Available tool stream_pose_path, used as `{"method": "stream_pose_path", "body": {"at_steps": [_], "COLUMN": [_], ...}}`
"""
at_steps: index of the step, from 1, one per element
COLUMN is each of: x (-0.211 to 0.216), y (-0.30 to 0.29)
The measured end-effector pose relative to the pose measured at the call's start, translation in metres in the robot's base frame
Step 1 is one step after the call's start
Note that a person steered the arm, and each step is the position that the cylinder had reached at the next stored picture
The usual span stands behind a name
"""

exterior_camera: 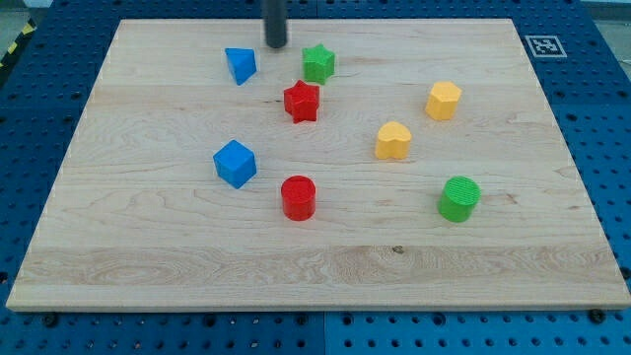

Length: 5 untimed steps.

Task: Move your arm towards centre left

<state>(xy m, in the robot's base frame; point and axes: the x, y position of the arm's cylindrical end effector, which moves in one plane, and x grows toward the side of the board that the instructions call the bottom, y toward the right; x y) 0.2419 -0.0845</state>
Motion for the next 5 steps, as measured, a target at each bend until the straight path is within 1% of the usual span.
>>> {"method": "stream_pose_path", "body": {"at_steps": [1,2,3,4,5], "x": [0.003,0.004,0.057,0.134,0.202], "y": [-0.058,-0.071,-0.082,-0.096,-0.099]}}
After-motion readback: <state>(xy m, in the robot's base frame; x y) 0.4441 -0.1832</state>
